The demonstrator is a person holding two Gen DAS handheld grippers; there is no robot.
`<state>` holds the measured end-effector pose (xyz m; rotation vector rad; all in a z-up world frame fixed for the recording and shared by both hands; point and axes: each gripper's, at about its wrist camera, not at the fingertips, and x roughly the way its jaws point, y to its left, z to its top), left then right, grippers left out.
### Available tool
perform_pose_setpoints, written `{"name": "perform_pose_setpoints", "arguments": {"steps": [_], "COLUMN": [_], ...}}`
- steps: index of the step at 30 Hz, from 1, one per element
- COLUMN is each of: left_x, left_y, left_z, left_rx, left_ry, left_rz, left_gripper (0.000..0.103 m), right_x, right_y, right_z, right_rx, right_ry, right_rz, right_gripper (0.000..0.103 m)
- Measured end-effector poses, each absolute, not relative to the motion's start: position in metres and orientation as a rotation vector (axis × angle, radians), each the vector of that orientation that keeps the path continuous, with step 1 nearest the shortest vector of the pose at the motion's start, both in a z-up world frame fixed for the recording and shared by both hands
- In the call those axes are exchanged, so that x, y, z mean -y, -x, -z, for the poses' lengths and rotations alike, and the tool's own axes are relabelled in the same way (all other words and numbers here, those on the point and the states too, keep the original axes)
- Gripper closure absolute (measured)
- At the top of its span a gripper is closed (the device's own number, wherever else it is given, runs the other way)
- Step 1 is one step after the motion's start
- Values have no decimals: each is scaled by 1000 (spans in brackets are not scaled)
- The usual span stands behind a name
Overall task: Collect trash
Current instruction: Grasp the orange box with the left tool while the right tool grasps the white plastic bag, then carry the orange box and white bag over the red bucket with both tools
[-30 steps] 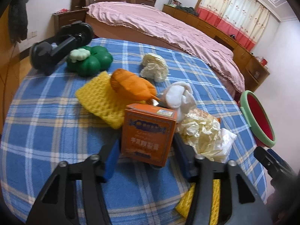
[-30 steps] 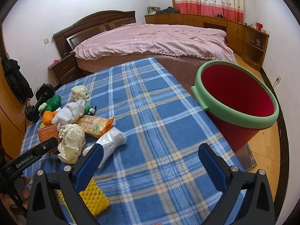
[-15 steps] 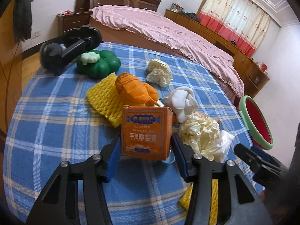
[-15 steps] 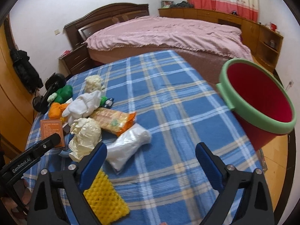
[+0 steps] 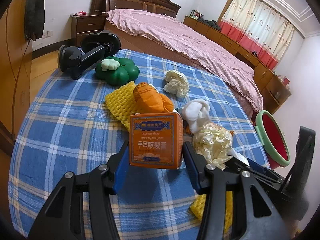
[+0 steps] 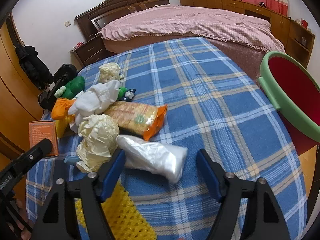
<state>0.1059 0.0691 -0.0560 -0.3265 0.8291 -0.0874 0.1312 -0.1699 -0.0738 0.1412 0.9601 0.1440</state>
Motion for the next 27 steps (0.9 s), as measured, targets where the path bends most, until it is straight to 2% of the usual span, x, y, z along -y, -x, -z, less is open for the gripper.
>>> {"name": "perform_pose_setpoints", "arguments": {"steps": [3, 13, 27], "left_x": [-67, -56, -22], "left_y": [-105, -98, -96], "left_z": [55, 48, 24], "left_rx": [-829, -822, -820], "left_ry": [324, 308, 301], "left_rz": [86, 95, 172], "left_gripper": [51, 51, 51], "right_x": [170, 178, 217], "right_y": [-131, -123, -100], "right_z": [75, 70, 24], "right_rx": [-948, -942, -836], "right_ry": [-130, -142, -165], "right_rz": [-150, -190, -196], "right_gripper": [37, 40, 40]}}
